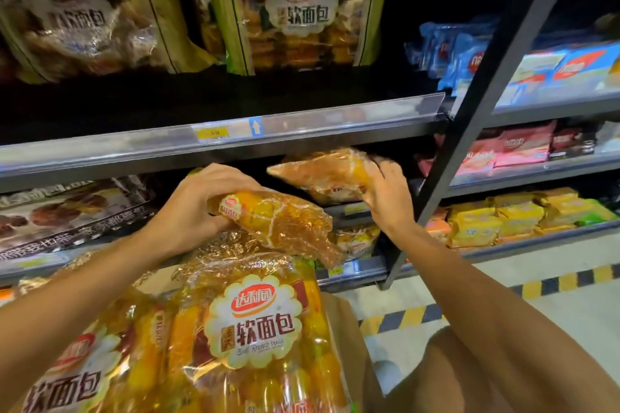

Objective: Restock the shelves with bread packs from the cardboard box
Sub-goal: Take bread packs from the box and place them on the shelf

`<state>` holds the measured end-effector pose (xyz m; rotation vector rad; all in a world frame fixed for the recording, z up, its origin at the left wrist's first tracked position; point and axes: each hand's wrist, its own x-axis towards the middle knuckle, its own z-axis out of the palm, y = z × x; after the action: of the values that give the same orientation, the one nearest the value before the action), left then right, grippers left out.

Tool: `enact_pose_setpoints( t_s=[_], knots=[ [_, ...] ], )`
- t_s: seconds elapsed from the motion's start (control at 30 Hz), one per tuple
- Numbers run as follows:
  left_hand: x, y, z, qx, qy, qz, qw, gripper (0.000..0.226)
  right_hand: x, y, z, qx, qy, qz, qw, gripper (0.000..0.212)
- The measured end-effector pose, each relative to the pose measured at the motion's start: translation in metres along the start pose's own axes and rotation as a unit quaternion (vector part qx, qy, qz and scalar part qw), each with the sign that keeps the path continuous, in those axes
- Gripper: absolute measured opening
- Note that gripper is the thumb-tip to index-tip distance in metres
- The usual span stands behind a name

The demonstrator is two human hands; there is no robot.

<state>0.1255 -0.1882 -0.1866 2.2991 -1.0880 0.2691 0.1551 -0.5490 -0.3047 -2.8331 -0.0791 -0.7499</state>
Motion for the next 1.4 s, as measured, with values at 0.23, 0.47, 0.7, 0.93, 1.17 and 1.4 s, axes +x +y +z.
enact_pose_setpoints(
  t_s=[0.23, 0.47, 0.7, 0.93, 1.17, 1.4],
  knots=[
    [0.013, 0.000, 0.016, -0.014, -0.010, 0.011, 1.000, 0.045, 0.013, 0.015, -0.001, 0.134, -0.118, 0.153, 0.972, 0.066],
    [0.025, 0.000, 0.025, -0.026, -0.012, 0.027, 0.999, 0.045, 0.033, 0.019, 0.016, 0.283, -0.082, 0.259, 0.920, 0.040],
    [0.036, 0.001, 0.030, -0.014, -0.024, 0.013, 1.000, 0.043, 0.061, 0.014, 0.026, 0.281, -0.144, 0.332, 0.889, 0.052],
    [0.048, 0.016, 0.034, -0.009, -0.044, 0.039, 0.998, 0.044, 0.047, 0.001, 0.021, 0.334, -0.089, 0.317, 0.883, 0.051],
    [0.058, 0.035, 0.040, -0.016, -0.035, 0.103, 0.994, 0.039, -0.034, -0.016, -0.028, 0.431, -0.084, 0.147, 0.886, 0.047],
    [0.055, 0.047, 0.048, -0.043, 0.002, 0.088, 0.995, 0.041, -0.071, -0.011, -0.039, 0.418, -0.167, 0.120, 0.885, 0.050]
  ],
)
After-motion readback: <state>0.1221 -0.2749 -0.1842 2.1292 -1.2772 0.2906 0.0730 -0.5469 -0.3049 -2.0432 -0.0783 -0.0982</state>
